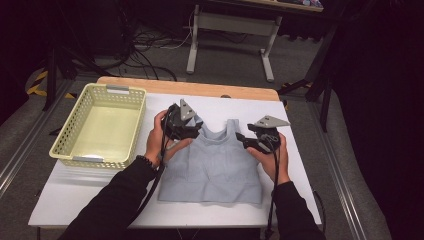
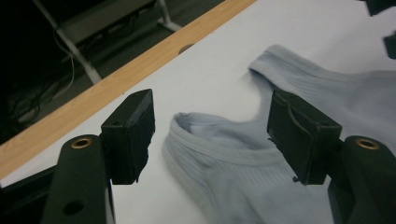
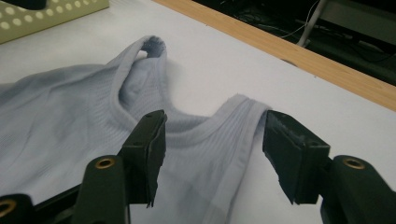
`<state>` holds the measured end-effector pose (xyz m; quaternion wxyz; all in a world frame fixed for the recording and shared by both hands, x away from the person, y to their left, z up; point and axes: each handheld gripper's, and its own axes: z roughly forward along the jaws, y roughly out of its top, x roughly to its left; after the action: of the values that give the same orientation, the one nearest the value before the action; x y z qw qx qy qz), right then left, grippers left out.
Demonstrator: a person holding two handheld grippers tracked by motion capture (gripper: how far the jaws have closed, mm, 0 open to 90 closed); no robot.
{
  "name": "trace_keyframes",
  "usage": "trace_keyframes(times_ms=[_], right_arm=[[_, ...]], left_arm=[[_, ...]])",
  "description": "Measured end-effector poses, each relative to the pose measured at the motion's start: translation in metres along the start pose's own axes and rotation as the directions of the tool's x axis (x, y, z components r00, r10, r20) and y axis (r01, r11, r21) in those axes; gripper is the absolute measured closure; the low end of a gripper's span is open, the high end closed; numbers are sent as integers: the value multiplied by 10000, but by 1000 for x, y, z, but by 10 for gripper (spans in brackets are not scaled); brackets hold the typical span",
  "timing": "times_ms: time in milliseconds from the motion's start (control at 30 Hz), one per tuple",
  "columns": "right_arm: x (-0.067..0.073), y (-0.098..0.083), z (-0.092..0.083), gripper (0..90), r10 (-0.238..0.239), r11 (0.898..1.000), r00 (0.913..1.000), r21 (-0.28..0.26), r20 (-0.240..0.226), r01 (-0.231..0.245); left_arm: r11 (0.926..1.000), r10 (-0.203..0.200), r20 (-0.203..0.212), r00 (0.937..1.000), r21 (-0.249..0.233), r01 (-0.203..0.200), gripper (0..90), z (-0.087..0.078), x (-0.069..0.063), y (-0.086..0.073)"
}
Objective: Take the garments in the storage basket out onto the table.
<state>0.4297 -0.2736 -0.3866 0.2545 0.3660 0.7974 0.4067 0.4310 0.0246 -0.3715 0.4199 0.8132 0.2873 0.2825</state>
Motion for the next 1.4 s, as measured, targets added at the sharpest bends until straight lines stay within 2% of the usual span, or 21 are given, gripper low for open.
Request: trace_keyframes(times_ms=[100,167,267,400,433,467,500,533,567,633,700,767,833,900,933,1000,1033,1133,1200,1333,1400], right_arm=[[2,-16,-16,400,399,9989,9991,-221,-117,-402],[3,-27,-25,400,379,9991,9993,-201,-16,-379],[0,-43,-34,397,477,9988,9988,131,86,-478],[-3,-60,-36,395,454,9972,9983,582,354,-474],[-3,-60,-36,395,454,9972,9983,582,354,-474],[-4,-67,-34,395,713,9951,9973,682,147,-721],[-5,-69,-32,395,816,9940,9966,725,99,-821],[-5,-69,-32,395,816,9940,9966,725,99,-821],[-7,-74,-27,401,1039,9904,9946,923,-46,-1030],[-7,-76,-24,417,1103,9889,9938,1014,-138,-1084],[-8,-82,-18,555,1309,9834,9902,1331,-496,-1233],[-8,-84,-17,664,1374,9821,9874,1405,-785,-1255],[-6,-84,-17,756,1174,9829,9904,1512,-731,-1054],[-5,-84,-18,777,1012,9839,9925,1546,-691,-895],[-4,-83,-22,812,775,9851,9955,1578,-548,-680],[-5,-83,-24,817,728,9858,9961,1550,-505,-641],[-7,-79,-34,822,729,9895,9968,1275,-321,-683],[-10,-76,-48,826,810,9931,9967,853,-90,-800],[-11,-77,-56,827,933,9936,9956,629,33,-933],[-10,-83,-53,824,1042,9919,9942,700,262,-1058],[-10,-84,-50,817,1066,9916,9938,709,300,-1085]], left_arm=[[9990,368,174,9992,-241,-364,339,-23,-16,-17],[9979,589,304,9978,-305,-579,336,-36,-25,-32],[9957,902,629,9939,-285,-885,319,-52,-37,-55],[9900,1402,1090,9841,-288,-1379,285,-74,-54,-85],[9900,1402,1090,9841,-288,-1379,278,-74,-54,-85],[9888,1493,1258,9808,-184,-1482,269,-79,-57,-94],[9893,1434,1732,9744,28,-1461,260,-86,-62,-106],[9893,1434,1732,9744,28,-1461,257,-86,-62,-106],[9866,1567,1954,9681,145,-1626,256,-90,-67,-114],[9854,1566,2136,9643,319,-1672,255,-94,-72,-126],[9817,1473,2500,9570,810,-1722,261,-90,-75,-140],[9815,1180,2779,9533,1134,-1545,277,-83,-75,-143],[9823,967,2865,9532,1267,-1378,318,-78,-75,-144],[9842,853,2895,9534,1245,-1259,363,-77,-74,-144],[9854,800,3158,9454,1179,-1227,408,-75,-73,-143],[9855,716,3224,9439,1230,-1168,449,-75,-73,-143],[9849,714,3461,9355,1237,-1209,507,-74,-72,-143],[9847,561,3496,9352,1353,-1096,534,-72,-72,-141],[9848,667,3522,9335,1268,-1183,564,-71,-73,-140],[9845,708,3579,9311,1251,-1230,621,-70,-75,-139],[9839,670,3534,9331,1317,-1205,668,-70,-75,-139]])
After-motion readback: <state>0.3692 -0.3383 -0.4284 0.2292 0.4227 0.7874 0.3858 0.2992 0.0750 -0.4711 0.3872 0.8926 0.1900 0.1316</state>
